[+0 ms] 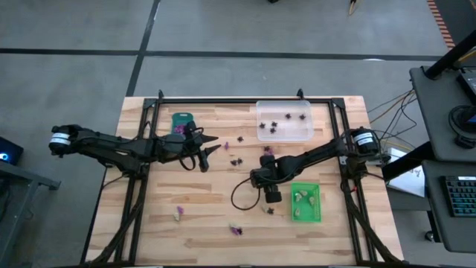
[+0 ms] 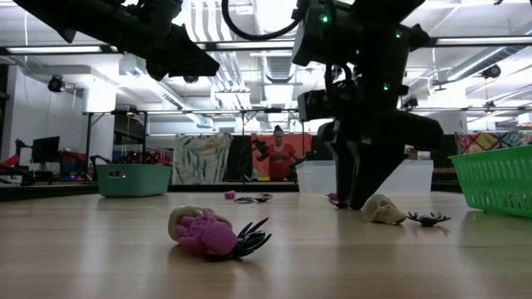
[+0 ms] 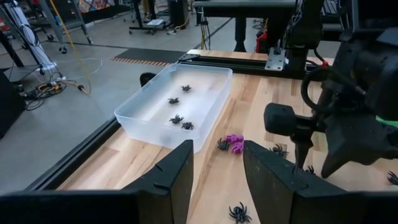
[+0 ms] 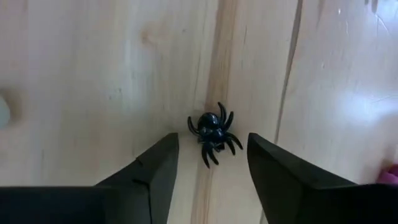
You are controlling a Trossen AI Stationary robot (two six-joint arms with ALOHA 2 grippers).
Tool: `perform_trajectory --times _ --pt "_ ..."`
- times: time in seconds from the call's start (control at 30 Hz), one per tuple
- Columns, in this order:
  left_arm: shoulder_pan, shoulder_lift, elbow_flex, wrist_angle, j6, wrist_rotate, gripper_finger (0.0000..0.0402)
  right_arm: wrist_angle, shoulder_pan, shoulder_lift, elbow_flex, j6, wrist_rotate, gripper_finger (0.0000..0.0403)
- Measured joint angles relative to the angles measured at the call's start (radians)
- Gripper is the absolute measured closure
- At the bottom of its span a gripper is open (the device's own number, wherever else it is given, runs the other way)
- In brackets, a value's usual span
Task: Sort Halloween decoration
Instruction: Put the black spider toy into the white bin
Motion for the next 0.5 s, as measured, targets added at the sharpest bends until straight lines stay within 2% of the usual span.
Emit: perform_trajectory --times 0.33,0.5 --pt "0.0 0.0 0.0 0.0 0.0 0.0 0.0278 0.003 -0.001 0.013 0.002 -0.012 -0.013 0.0344" --pt "0.0 0.0 0.0 0.0 0.0 0.0 0.0278 0.003 -0.001 0.013 0.001 -0.012 -0.014 0.0381"
